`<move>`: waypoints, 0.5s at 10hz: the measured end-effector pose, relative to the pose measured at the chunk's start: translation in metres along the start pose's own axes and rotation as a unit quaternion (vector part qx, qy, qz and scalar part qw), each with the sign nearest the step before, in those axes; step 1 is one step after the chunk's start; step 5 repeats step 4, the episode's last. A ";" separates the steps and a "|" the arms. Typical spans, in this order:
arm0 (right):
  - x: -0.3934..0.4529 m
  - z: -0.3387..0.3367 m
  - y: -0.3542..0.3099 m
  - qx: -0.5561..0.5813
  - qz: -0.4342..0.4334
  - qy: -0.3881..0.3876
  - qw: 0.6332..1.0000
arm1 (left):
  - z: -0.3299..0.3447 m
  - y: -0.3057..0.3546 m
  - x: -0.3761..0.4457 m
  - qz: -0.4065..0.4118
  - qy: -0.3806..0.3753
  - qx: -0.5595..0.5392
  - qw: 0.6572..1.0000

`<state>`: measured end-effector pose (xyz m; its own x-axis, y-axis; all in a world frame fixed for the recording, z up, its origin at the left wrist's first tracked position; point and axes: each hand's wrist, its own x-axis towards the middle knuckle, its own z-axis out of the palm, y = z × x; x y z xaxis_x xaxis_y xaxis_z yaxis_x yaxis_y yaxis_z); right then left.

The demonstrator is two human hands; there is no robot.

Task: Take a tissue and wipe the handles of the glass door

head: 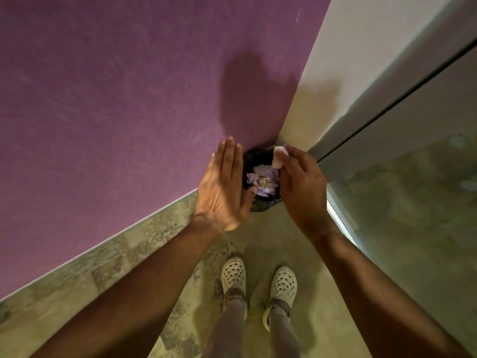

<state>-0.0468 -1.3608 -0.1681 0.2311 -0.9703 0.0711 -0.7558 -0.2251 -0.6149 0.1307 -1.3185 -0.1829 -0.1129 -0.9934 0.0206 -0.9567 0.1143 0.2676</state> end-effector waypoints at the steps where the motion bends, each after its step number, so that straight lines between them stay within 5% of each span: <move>1: 0.012 0.017 0.007 -0.110 -0.014 -0.071 0.991 | 0.008 -0.011 0.000 -0.006 -0.002 0.011 1.000; 5: 0.013 -0.004 -0.001 -0.136 0.002 0.019 0.991 | -0.018 -0.001 0.018 0.001 -0.023 0.026 0.999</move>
